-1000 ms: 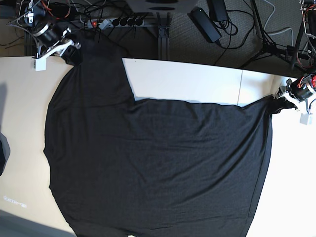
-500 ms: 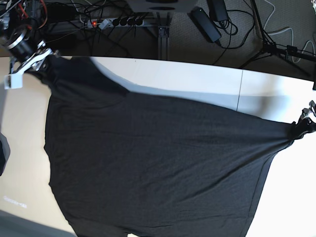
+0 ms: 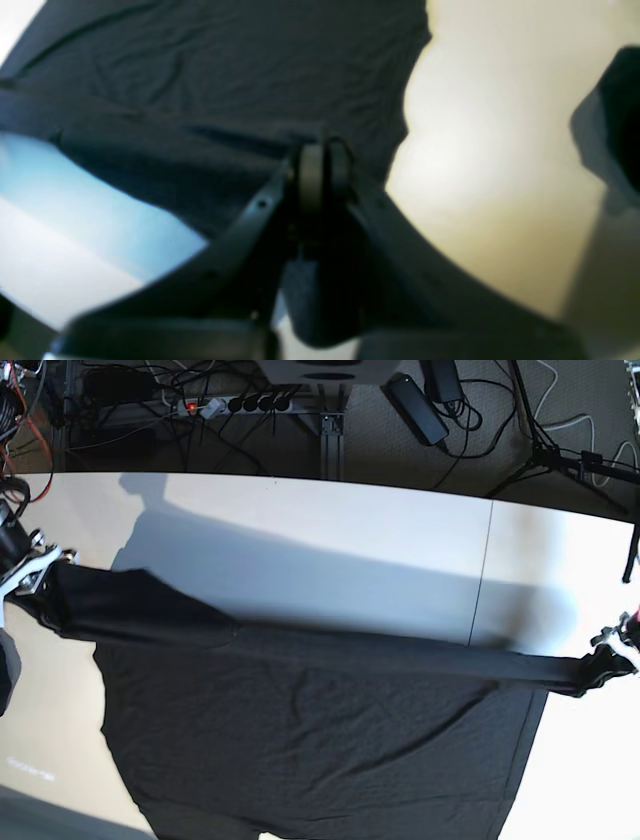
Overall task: Fold the T-shirt properly
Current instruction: 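Lift the held T-shirt edge and pull it across the table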
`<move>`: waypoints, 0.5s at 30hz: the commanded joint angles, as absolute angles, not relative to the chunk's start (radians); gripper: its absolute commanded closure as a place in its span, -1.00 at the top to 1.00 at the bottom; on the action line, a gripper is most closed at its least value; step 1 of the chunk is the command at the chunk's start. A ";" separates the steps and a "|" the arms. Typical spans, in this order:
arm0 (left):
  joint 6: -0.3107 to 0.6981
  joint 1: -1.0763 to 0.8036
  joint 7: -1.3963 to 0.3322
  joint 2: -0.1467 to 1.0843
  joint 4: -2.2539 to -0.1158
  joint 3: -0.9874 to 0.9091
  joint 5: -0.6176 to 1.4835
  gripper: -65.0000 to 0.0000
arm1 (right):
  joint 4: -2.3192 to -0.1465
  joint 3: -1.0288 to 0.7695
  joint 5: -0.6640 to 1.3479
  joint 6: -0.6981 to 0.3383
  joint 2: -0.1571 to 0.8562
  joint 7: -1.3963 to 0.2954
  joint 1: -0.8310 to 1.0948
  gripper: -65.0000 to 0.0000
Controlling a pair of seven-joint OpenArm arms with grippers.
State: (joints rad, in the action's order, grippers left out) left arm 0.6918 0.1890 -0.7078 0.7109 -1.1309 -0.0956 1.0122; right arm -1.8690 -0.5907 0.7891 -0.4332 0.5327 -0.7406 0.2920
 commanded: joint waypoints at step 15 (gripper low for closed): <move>0.698 0.522 -0.532 0.659 -0.855 0.073 0.841 -1.00 | -1.531 -0.361 0.711 -0.487 0.571 -0.707 -0.095 -1.00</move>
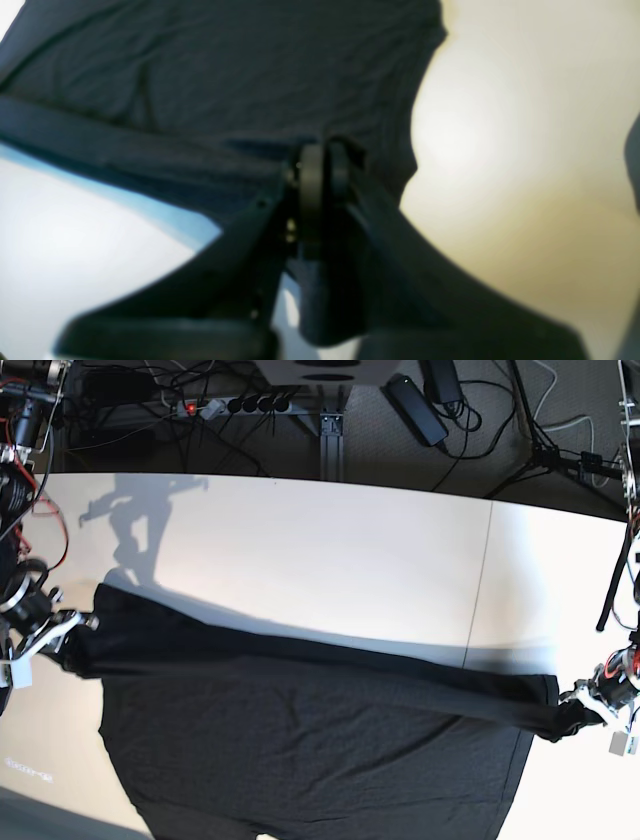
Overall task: Fold the T-shirt properly
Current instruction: 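Lift the held T-shirt edge and pull it across the table, then lower the shirt edge and drag it back, flattening the shirt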
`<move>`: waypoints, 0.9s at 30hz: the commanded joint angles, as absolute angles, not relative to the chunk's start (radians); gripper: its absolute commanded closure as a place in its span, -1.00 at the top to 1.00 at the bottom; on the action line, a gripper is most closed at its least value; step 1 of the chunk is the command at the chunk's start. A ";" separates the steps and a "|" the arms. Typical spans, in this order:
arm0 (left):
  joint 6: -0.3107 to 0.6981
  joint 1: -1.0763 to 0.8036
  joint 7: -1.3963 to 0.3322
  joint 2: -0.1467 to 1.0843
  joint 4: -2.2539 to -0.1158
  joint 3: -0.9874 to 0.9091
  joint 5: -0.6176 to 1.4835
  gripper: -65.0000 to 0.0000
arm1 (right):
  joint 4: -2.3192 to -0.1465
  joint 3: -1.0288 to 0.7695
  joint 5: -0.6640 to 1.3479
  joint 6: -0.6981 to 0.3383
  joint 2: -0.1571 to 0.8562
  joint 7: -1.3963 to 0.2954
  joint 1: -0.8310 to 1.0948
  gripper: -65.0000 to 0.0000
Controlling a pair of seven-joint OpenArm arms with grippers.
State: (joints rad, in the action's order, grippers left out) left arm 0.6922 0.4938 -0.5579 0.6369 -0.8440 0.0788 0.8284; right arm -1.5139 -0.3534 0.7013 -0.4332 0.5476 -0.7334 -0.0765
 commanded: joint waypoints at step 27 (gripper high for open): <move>0.698 0.617 -0.176 0.610 -0.727 0.141 0.513 0.18 | -1.149 -0.220 0.621 -0.486 0.567 -0.569 -0.437 0.37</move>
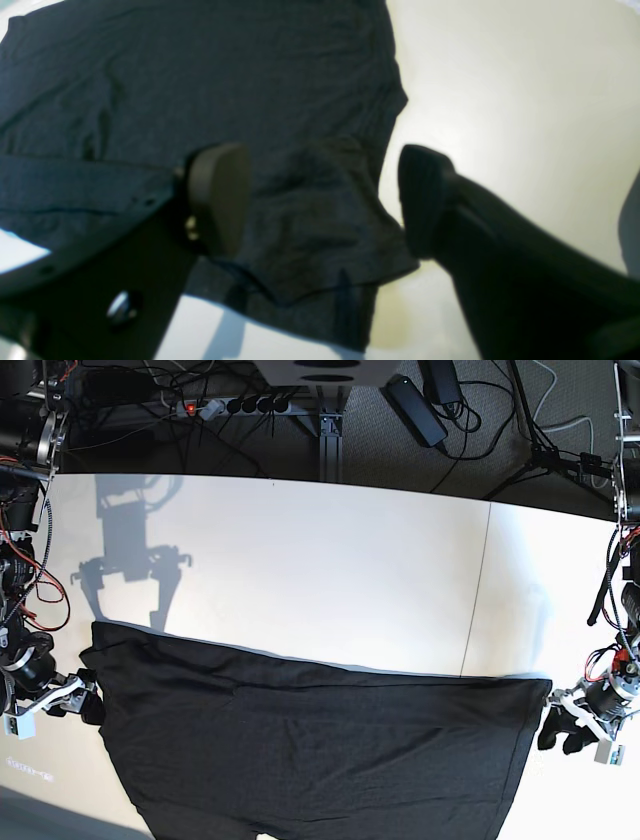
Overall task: Fold the T-shirt properly
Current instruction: 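Lower the shirt edge and drag it back, flattening the shirt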
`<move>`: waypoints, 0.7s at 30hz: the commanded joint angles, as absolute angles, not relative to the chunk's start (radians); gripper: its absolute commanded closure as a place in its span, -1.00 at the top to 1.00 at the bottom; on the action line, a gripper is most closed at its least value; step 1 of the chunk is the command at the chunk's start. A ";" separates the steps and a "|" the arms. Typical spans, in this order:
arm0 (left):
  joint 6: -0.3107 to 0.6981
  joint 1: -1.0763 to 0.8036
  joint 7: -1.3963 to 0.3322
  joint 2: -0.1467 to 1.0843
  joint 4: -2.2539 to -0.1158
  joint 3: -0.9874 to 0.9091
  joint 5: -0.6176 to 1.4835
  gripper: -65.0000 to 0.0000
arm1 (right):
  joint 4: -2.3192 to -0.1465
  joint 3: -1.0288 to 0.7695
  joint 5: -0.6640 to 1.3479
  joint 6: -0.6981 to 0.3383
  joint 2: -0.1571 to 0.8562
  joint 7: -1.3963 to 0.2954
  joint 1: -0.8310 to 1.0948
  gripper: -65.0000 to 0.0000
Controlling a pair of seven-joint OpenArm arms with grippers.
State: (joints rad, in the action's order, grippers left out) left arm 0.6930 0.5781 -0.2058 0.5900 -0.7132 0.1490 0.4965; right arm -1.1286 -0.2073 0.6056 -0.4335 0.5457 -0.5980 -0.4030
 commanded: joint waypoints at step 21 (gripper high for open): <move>0.698 0.691 -0.176 0.534 -0.727 0.035 0.465 -0.07 | -1.125 -0.236 0.469 -0.485 0.509 -0.516 -0.557 0.23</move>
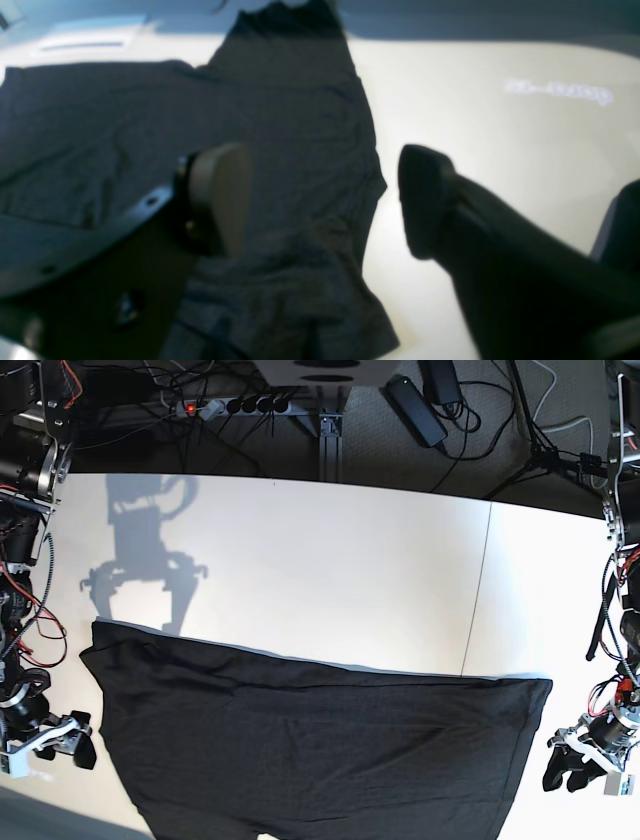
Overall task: Fold the T-shirt properly
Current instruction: 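Lower the shirt edge and drag it back, flattening the shirt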
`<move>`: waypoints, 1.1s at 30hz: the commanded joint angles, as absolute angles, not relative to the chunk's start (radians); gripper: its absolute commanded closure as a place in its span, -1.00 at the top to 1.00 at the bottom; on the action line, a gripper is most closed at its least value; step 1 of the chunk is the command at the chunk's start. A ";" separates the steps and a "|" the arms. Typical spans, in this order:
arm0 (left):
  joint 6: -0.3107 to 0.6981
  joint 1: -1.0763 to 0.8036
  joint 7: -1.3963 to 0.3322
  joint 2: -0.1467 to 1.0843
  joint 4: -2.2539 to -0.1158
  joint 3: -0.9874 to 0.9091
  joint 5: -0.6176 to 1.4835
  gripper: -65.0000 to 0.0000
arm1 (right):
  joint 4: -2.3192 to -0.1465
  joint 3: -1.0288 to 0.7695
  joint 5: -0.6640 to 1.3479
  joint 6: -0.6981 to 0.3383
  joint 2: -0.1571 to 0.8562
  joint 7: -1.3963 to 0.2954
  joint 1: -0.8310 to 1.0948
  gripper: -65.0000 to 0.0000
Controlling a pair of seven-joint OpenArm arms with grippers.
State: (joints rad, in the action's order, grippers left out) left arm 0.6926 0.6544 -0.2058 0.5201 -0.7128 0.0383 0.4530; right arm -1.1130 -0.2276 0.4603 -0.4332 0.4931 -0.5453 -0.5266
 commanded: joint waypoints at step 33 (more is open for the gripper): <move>0.456 0.595 -0.424 0.430 -0.724 0.310 0.332 -1.00 | -0.867 -0.236 0.403 -0.484 0.401 -0.523 -0.356 -1.00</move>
State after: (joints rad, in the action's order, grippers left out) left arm 0.4751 0.5636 -0.4232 0.4175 -0.7113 0.3145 0.3302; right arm -0.8600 -0.2340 0.4259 -0.4316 0.3855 -0.4820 -0.3538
